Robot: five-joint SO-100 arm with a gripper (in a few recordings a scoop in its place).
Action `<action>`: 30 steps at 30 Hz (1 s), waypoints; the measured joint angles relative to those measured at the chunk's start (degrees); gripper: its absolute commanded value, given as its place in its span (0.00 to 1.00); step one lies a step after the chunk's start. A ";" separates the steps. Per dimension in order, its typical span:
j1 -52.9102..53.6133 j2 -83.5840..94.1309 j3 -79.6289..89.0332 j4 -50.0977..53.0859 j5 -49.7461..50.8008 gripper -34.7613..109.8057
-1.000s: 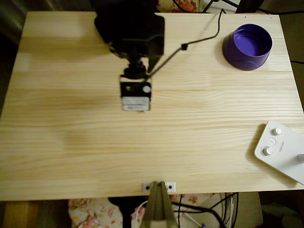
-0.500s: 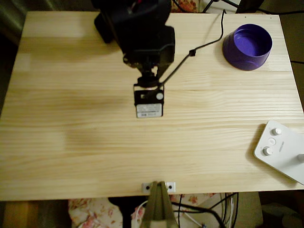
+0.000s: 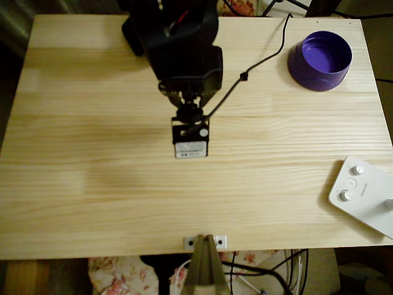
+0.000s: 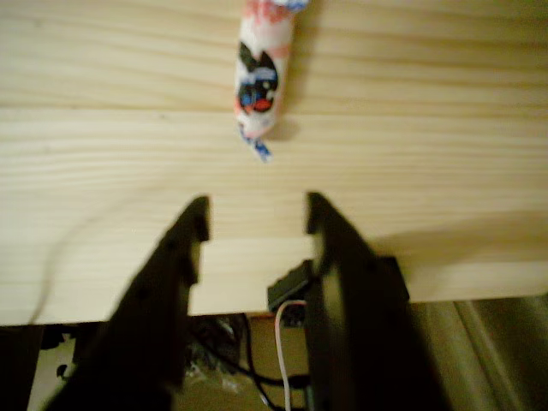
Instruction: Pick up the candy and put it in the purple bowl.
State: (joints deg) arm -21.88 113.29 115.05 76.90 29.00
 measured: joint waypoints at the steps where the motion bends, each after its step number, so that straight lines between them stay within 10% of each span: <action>1: 0.00 0.00 0.00 0.00 0.00 0.38; 30: -2.55 -9.14 1.85 -10.20 3.60 0.42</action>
State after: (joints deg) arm -24.43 104.15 116.89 66.71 32.61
